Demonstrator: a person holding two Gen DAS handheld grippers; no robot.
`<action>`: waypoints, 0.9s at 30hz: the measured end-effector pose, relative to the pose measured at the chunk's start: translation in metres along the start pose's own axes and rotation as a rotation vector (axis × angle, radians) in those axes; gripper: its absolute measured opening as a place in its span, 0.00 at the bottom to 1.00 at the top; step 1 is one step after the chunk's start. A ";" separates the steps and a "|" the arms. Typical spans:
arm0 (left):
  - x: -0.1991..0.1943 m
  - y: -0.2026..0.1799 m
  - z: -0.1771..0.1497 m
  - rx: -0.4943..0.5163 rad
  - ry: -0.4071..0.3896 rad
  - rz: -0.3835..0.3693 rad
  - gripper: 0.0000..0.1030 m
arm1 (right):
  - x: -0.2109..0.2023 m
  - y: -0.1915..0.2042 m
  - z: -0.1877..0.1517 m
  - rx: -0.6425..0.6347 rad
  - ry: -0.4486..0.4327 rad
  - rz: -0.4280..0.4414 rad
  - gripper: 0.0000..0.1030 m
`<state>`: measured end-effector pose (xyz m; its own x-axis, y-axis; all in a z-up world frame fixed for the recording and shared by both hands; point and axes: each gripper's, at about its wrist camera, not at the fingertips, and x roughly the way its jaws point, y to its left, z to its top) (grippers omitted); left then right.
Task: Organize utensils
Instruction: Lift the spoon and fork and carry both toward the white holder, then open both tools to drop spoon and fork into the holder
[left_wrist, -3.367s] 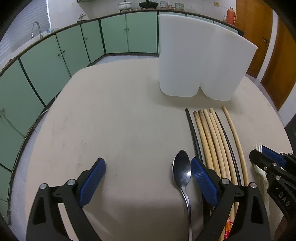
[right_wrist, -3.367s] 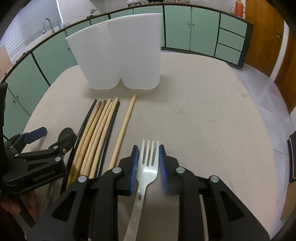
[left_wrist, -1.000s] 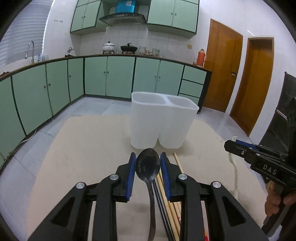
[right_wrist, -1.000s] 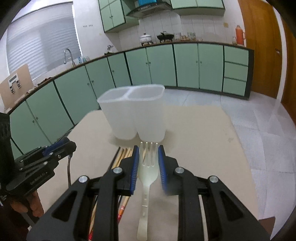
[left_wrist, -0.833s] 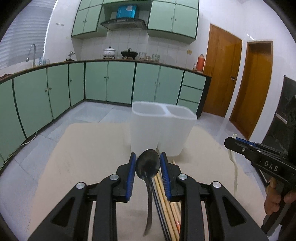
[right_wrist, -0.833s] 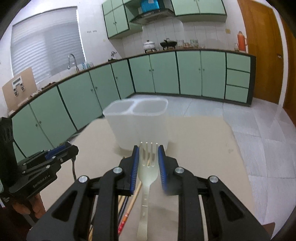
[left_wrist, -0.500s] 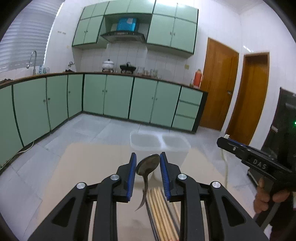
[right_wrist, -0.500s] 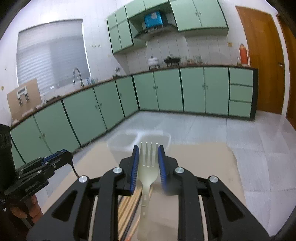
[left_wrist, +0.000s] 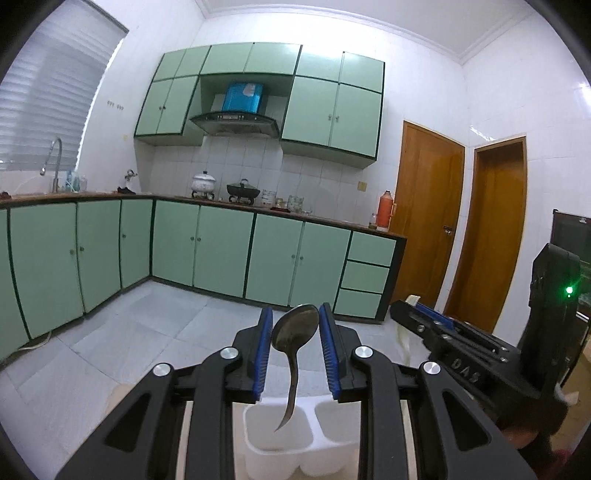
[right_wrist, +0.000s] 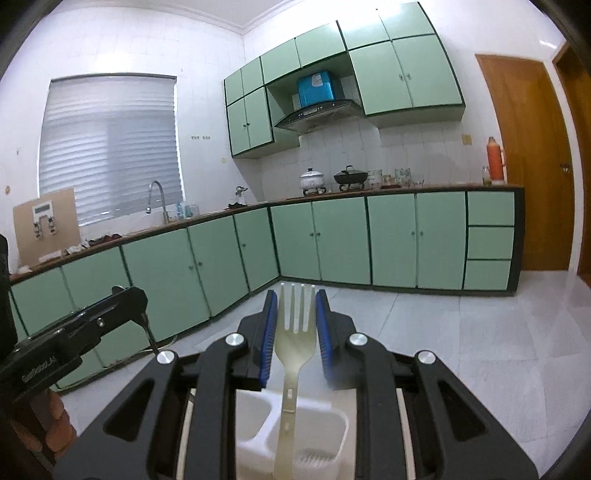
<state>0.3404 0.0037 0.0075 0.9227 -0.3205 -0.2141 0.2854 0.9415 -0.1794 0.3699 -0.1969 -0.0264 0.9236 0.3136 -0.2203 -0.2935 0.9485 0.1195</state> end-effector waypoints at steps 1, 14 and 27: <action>0.007 0.001 -0.001 -0.005 0.007 -0.002 0.25 | 0.009 -0.003 -0.002 0.002 0.000 -0.007 0.19; 0.070 0.024 -0.054 -0.019 0.157 0.013 0.25 | 0.059 -0.016 -0.056 0.033 0.113 -0.009 0.20; 0.013 0.022 -0.049 0.002 0.136 0.079 0.49 | -0.004 -0.010 -0.054 0.028 0.126 -0.100 0.47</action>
<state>0.3460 0.0151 -0.0461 0.8987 -0.2567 -0.3556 0.2141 0.9644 -0.1552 0.3557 -0.2052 -0.0792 0.9093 0.2226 -0.3516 -0.1931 0.9741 0.1174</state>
